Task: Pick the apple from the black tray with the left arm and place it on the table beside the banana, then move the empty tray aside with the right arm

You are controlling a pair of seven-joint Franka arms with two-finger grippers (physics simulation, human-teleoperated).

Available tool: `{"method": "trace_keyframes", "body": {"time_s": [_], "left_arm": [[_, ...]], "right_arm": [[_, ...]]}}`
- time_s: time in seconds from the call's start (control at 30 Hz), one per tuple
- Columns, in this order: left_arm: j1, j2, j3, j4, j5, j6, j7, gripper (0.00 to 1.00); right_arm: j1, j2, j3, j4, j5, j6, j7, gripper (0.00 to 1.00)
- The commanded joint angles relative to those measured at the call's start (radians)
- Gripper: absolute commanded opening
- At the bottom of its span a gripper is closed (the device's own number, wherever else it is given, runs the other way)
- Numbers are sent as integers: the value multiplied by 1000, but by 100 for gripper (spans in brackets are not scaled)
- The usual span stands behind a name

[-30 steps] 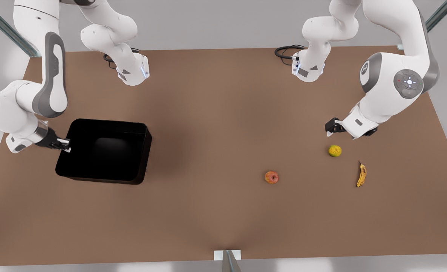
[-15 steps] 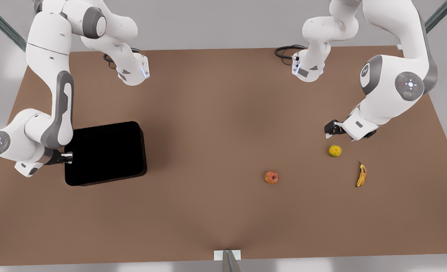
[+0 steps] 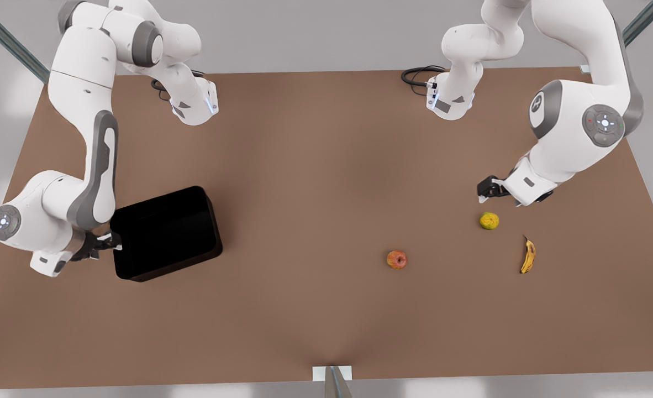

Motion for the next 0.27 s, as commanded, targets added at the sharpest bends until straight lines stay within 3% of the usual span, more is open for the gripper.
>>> {"method": "trace_keyframes", "body": {"time_s": [0.0, 0.1, 0.23], "left_arm": [[14, 3, 0, 1, 0, 0, -7, 100], [27, 2, 0, -1, -22, 0, -7, 100], [30, 2, 0, -4, -20, -2, -8, 100]], "right_arm": [[81, -42, 3, 88, 25, -269, 309, 100], [230, -140, 4, 118, 0, -271, 731, 100], [266, -190, -2, 85, -138, -280, 831, 100]]}}
